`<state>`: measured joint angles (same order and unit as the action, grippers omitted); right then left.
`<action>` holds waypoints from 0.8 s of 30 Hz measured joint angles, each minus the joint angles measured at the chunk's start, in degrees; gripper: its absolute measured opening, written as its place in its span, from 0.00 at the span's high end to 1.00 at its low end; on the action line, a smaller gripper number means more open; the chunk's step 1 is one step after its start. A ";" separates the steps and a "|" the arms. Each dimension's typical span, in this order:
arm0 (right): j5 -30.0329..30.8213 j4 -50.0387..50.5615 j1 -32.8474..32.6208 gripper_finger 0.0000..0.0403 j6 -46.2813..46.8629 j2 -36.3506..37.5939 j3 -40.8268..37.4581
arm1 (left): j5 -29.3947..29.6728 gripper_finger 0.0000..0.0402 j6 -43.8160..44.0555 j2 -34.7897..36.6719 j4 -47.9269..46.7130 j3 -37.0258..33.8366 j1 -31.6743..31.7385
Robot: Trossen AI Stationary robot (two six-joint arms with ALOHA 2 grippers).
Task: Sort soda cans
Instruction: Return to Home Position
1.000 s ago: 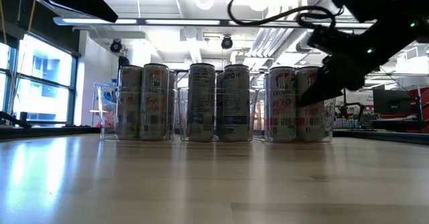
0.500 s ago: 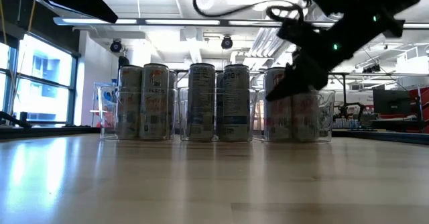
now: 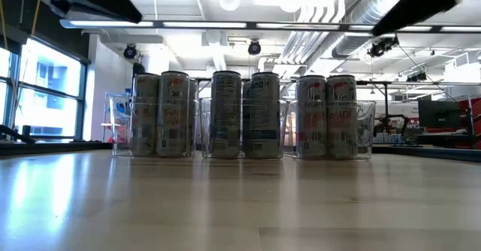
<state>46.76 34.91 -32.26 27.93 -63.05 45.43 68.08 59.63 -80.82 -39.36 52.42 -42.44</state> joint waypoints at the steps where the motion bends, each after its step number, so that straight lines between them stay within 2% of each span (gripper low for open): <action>1: 1.89 4.61 -2.09 1.00 3.87 3.22 -0.07 | -0.21 1.00 -0.29 0.00 1.46 0.00 0.96; 4: 6.20 12.45 -6.57 1.00 13.22 13.79 -1.74 | -2.51 1.00 -5.12 0.00 3.83 -0.02 4.04; 6: 8.57 13.05 -8.10 1.00 15.15 20.69 -4.01 | -3.99 1.00 -9.75 0.00 5.24 -0.02 6.31; 9: 9.19 8.48 -8.04 1.00 12.83 29.50 -8.69 | -7.53 1.00 -17.18 0.05 9.95 -0.71 9.70; 11: 7.74 1.73 -6.66 1.00 7.21 34.17 -12.37 | -10.05 1.00 -23.45 0.72 16.49 -3.42 11.86; 15: 1.15 -18.13 -1.37 1.00 -8.42 42.10 -22.54 | -23.69 1.00 -36.32 5.32 37.90 -13.82 18.37; 19: -13.25 -37.89 7.51 1.00 -18.39 47.86 -32.21 | -36.00 1.00 -44.21 10.53 57.69 -25.34 25.11; 22: -21.87 -43.02 16.13 1.00 -20.74 49.70 -35.28 | -38.36 1.00 -47.29 15.64 66.06 -31.01 29.05; 24: -26.58 -42.68 22.21 1.00 -20.90 50.03 -35.50 | -40.27 1.00 -48.95 20.49 66.46 -33.47 31.50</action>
<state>20.18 -7.77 -10.05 7.03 -13.03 9.93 27.81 10.68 -60.33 27.10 18.95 -10.94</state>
